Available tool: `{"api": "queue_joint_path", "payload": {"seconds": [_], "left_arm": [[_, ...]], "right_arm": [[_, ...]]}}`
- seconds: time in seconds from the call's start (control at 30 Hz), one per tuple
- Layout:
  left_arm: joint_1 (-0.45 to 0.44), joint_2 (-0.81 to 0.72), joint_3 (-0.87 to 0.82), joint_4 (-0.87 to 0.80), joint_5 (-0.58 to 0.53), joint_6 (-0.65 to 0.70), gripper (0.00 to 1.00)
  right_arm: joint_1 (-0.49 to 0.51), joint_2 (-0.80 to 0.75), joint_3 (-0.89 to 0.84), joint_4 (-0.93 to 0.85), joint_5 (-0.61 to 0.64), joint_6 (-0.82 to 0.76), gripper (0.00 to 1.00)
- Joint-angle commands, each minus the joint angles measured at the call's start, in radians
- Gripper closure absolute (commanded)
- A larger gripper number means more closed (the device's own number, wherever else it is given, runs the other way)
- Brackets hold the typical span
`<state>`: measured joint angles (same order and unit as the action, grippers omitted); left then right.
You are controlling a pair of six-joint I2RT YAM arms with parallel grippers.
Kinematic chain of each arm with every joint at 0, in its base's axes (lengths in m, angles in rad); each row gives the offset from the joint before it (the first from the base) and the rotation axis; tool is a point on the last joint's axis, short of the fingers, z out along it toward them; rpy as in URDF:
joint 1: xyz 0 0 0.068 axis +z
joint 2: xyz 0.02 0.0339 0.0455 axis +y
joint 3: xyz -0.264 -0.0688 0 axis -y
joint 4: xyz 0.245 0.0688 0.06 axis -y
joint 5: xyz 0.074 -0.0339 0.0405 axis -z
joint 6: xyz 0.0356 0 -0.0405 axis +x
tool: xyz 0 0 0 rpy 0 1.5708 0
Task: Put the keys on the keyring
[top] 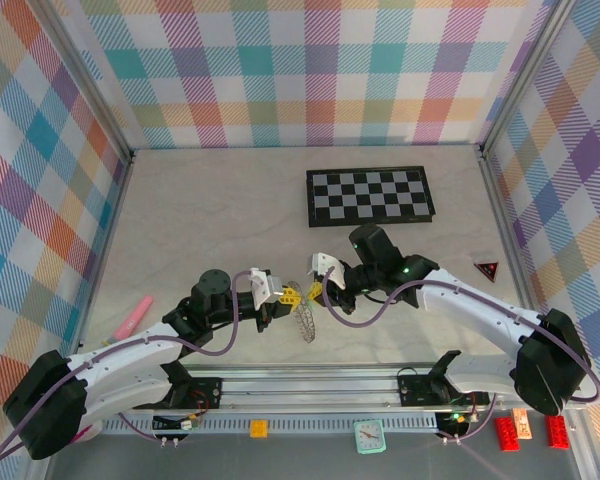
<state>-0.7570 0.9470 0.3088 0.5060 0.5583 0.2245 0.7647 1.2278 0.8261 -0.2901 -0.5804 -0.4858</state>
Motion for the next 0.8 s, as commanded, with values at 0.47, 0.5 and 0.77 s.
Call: {"api": "queue_joint_path", "payload": {"seconds": [0.47,0.5,0.77], "left_arm": [[-0.002,-0.020,0.003,0.065,0.011,0.021,1.00],[-0.002,-0.020,0.002,0.069,0.012,0.019,1.00],[-0.002,-0.020,0.000,0.078,0.018,0.008,1.00]], "right_arm": [[-0.022,0.006,-0.015,0.036,-0.087,0.004,0.70],[-0.022,0.001,-0.020,0.047,-0.095,0.006,0.70],[-0.022,0.026,-0.037,0.132,-0.132,0.057,0.72]]}}
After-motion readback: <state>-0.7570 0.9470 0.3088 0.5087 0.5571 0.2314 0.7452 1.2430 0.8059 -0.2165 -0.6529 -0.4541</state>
